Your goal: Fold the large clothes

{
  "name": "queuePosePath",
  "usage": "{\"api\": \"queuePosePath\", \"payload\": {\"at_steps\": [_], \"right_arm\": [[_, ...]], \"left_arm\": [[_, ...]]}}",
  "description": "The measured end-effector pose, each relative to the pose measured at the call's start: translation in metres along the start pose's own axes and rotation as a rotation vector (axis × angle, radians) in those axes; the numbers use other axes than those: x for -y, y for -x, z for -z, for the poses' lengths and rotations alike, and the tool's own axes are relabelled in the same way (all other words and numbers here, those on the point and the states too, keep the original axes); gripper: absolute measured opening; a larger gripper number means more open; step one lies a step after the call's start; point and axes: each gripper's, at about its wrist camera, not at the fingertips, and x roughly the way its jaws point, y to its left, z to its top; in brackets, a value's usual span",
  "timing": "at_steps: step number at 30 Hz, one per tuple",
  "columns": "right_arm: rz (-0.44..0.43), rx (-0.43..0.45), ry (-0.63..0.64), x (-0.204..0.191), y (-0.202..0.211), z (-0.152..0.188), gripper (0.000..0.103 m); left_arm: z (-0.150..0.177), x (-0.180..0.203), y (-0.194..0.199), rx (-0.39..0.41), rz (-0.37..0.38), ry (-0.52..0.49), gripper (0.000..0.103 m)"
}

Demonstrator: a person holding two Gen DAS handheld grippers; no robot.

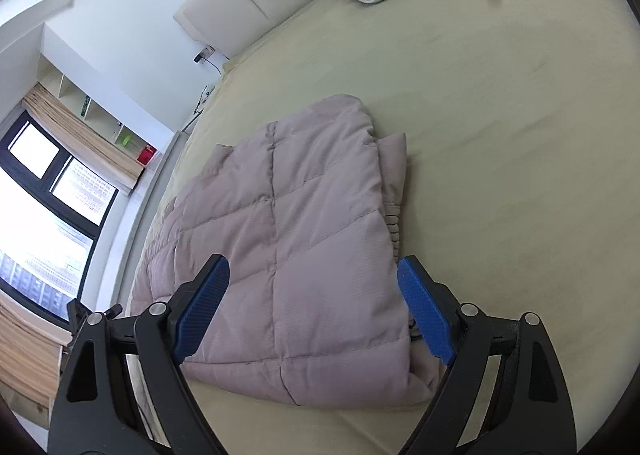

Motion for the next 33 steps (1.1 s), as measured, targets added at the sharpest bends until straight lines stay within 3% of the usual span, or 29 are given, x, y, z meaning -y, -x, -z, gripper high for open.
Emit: {"api": "queuePosePath", "payload": {"at_steps": [7, 16, 28, 33], "right_arm": [[-0.113, -0.075, -0.144, 0.059, -0.024, -0.022, 0.087], [-0.144, -0.202, -0.176, 0.094, -0.090, -0.046, 0.087], [-0.243, -0.272, -0.107, 0.067, -0.160, -0.064, 0.087], [-0.279, -0.300, -0.065, 0.052, -0.181, -0.070, 0.087]], "left_arm": [[-0.029, -0.011, -0.038, -0.067, 0.020, 0.041, 0.097], [-0.040, -0.018, -0.057, -0.114, 0.061, 0.001, 0.097], [-0.051, -0.007, -0.078, -0.172, 0.098, -0.007, 0.096], [-0.056, -0.017, -0.085, -0.214, 0.176, 0.032, 0.079]]}}
